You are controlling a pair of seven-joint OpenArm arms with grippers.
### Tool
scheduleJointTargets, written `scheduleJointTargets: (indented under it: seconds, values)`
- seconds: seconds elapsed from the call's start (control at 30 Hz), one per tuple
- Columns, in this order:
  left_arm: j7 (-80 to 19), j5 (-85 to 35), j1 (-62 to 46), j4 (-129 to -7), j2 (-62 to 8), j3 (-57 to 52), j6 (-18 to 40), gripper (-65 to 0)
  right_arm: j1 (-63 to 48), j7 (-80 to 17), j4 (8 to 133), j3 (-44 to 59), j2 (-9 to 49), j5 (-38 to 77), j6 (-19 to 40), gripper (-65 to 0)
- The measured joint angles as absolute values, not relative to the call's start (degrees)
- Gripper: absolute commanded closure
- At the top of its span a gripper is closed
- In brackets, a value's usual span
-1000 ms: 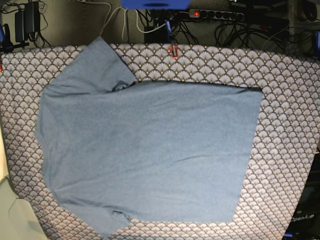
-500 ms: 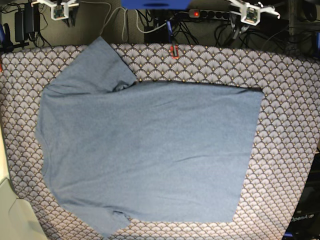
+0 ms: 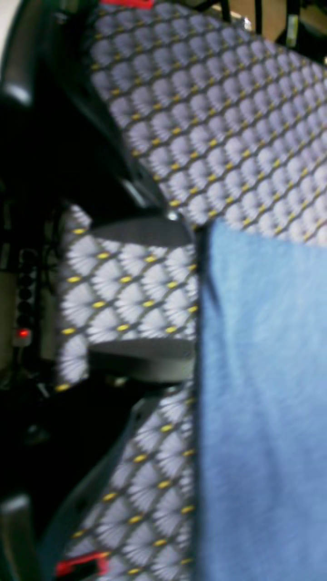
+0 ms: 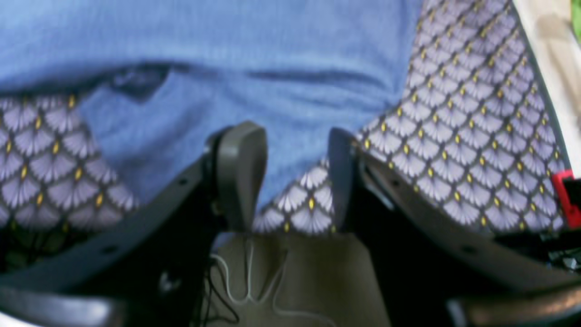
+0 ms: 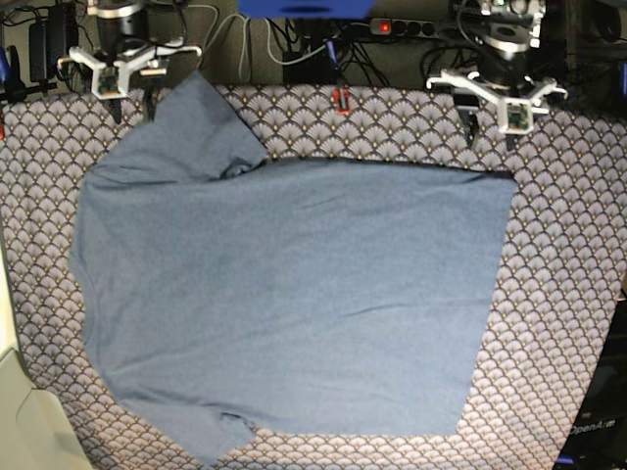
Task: Fold the T-shirt properly
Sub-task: 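Lower both grippers onto the shirt's collar-side edge corners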
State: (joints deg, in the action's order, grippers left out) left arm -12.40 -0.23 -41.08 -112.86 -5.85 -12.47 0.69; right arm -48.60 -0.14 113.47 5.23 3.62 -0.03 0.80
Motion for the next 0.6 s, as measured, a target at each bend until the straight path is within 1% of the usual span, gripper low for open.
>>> scheduleJointTargets:
  seconds: [0.13, 0.27, 0.33, 0.4, 0.43, 0.6]
  values:
    - [-14.76, -0.25, -34.59, -111.87, -5.72, -12.51, 0.91, -32.3, -44.42, -4.14, 113.01, 5.19, 3.62, -0.03, 0.82, -28.3]
    - [-17.87, -0.25, -30.76, -108.25, -5.26, -12.88, 0.69, -32.4, -39.38, -9.93, 111.96, 5.10, 3.62, 0.60, 0.80, -28.4]
    - [-18.28, -0.21, -29.47, -106.43, -3.88, -13.96, 0.73, -32.4, -38.04, -13.69, 111.37, 5.21, 3.79, 4.91, 1.63, -28.4]
    - [-18.09, -0.27, -28.58, -104.99, -3.40, -14.92, 1.02, -32.4, -36.75, -17.54, 111.07, 6.57, 4.08, 9.10, 4.71, -28.2]
    - [-18.15, -0.16, -28.58, -104.79, -2.74, -15.62, 1.04, -32.4, -36.01, -19.05, 111.09, 8.47, 4.08, 12.56, 5.85, -28.2]
    - [-18.22, -0.21, -28.84, -104.79, -2.22, -16.19, 0.49, -32.5, -33.89, -25.65, 111.00, 16.53, 4.12, 22.39, 8.38, -28.4]
